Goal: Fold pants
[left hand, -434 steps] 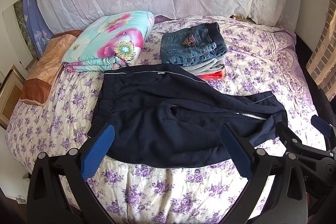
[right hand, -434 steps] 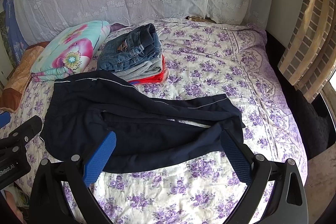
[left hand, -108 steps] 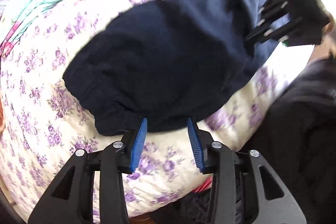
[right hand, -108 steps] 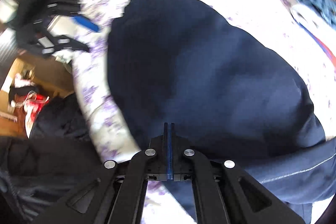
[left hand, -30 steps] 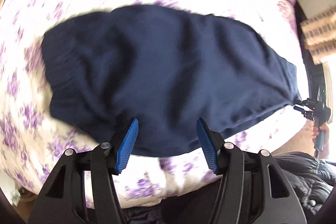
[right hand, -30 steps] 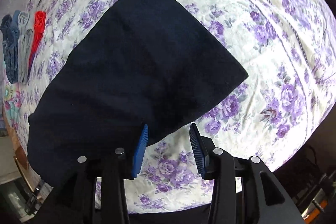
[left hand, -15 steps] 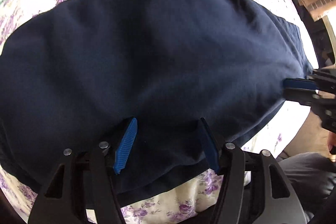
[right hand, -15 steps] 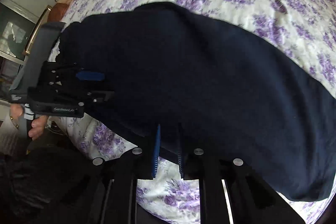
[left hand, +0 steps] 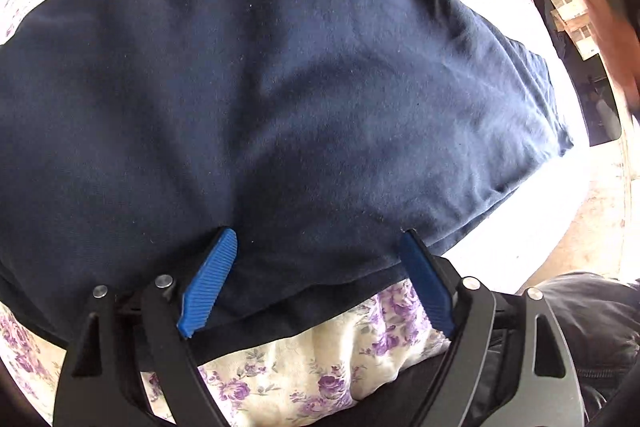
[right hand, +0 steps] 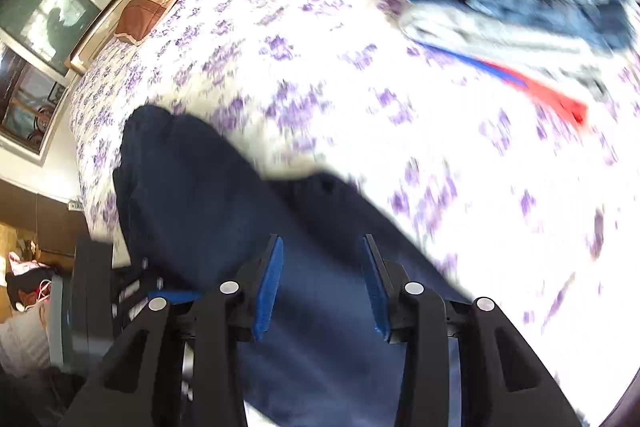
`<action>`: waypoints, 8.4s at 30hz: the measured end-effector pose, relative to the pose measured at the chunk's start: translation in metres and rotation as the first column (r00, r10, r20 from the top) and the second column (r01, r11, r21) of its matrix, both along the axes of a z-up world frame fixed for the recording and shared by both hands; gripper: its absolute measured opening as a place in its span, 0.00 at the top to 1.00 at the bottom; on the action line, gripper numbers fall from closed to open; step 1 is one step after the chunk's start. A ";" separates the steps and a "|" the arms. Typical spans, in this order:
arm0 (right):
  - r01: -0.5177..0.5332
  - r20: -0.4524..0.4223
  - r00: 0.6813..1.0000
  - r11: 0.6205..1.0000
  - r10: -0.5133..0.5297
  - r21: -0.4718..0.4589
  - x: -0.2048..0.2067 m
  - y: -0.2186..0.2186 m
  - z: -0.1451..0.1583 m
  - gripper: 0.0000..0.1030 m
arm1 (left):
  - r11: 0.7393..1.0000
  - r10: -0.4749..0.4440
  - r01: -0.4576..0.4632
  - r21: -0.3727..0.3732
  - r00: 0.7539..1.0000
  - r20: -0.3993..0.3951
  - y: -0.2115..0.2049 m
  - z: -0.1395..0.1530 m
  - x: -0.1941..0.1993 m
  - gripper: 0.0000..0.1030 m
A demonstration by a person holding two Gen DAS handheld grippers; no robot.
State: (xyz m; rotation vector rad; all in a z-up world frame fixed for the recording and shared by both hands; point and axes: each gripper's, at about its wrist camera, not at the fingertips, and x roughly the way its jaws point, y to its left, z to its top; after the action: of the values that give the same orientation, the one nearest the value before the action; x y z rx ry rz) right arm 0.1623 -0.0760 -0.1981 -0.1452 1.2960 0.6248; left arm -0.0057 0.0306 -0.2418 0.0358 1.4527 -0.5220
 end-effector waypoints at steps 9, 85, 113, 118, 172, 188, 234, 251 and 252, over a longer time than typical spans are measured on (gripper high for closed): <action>-0.217 -0.183 0.963 0.970 0.196 -0.105 0.028 0.045 -0.055 0.72 | 0.998 0.031 -0.032 -0.049 0.999 -0.030 0.017 -0.002 0.002 0.20; 0.879 -0.266 0.341 0.206 -0.901 0.430 -0.270 -0.380 -0.103 0.27 | 0.987 -0.146 0.140 -0.082 0.987 -0.064 -0.100 0.025 0.037 0.79; 0.924 -0.255 0.288 0.197 -0.923 0.329 -0.248 -0.406 -0.098 0.78 | 0.936 -0.334 0.321 -0.145 0.939 -0.079 -0.258 -0.004 0.032 0.66; 0.932 -0.247 0.278 0.199 -0.928 0.302 -0.246 -0.402 -0.095 0.77 | 0.955 -0.282 0.277 -0.109 0.959 -0.035 -0.256 -0.007 0.033 0.97; 0.256 -0.083 0.963 0.967 -0.255 0.010 -0.155 -0.061 -0.067 0.82 | 0.940 0.337 -0.334 -0.070 0.941 0.035 0.057 -0.003 0.069 0.99; 0.325 0.044 0.946 0.937 -0.322 -0.127 -0.055 -0.057 -0.065 0.93 | 0.930 0.358 -0.354 -0.095 0.934 0.023 0.059 -0.007 0.069 0.99; -0.014 -0.216 0.976 0.993 0.040 0.120 -0.133 0.074 -0.075 0.86 | 0.795 0.596 -0.541 -0.274 0.782 0.186 0.191 0.078 0.001 0.79; 0.135 -0.090 0.986 0.988 -0.141 -0.073 -0.022 0.075 -0.071 0.89 | 0.875 0.474 -0.420 -0.239 0.843 0.254 0.150 0.095 0.005 0.80; 0.135 -0.089 0.986 0.988 -0.142 -0.077 -0.020 0.078 -0.074 0.90 | 0.878 0.471 -0.418 -0.234 0.842 0.262 0.149 0.096 0.005 0.80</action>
State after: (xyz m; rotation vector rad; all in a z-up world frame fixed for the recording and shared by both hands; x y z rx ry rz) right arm 0.1419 0.0018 -0.2724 -0.0836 1.4078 0.4719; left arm -0.0009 0.1793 -0.1458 -0.3385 1.0522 -0.2356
